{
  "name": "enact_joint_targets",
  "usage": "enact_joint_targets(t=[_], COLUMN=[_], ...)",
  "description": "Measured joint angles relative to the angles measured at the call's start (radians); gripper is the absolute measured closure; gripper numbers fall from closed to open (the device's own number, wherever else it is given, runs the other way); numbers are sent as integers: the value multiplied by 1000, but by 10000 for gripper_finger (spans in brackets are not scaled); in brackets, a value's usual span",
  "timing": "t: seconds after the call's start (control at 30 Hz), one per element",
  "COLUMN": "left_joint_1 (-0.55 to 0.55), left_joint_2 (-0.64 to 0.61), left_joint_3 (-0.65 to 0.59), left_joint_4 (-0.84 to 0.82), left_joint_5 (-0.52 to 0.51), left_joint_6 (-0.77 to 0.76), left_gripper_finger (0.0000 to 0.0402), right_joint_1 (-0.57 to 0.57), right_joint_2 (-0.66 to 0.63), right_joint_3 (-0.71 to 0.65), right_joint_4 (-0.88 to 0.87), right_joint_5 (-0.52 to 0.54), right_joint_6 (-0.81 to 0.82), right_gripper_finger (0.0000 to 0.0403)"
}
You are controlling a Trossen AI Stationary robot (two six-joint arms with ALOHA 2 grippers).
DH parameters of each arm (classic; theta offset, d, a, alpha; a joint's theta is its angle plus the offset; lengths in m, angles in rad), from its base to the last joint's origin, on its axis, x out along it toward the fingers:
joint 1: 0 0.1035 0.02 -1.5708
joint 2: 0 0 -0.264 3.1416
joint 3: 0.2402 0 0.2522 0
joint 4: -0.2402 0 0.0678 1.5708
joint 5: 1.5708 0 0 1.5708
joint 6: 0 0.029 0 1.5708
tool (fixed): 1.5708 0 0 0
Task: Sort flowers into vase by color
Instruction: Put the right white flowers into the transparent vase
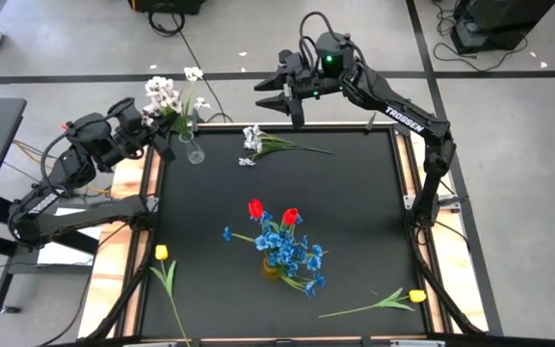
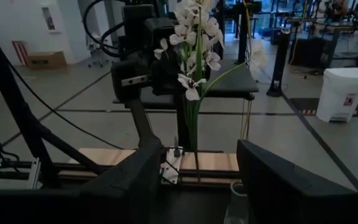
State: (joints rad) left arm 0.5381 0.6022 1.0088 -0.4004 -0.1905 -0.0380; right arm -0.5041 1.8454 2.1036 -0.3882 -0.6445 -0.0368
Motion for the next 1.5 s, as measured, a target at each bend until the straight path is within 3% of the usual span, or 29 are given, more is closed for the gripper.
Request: enact_joint_targets(t=[0.37, 0.6, 0.97, 1.2, 1.5], left_joint_1=[25, 166, 319, 359, 359], left_joint_2=[37, 130, 124, 84, 6], left_joint_3=[0, -5, -4, -189, -278], left_joint_4=[-13, 22, 65, 317, 285], left_joint_5=[-16, -39, -42, -26, -23], left_joint_6=[65, 77, 76, 32, 13], left_gripper_finger=[393, 393, 393, 393, 393], right_joint_1=[0, 0, 0, 0, 0], right_joint_2=[0, 0, 0, 0, 0], right_joint_3=[0, 0, 0, 0, 0], right_joint_4=[0, 0, 0, 0, 2], right_joint_5=[0, 0, 0, 0, 0], right_joint_6=[0, 1, 1, 1, 1], right_gripper_finger=[182, 182, 182, 182, 182])
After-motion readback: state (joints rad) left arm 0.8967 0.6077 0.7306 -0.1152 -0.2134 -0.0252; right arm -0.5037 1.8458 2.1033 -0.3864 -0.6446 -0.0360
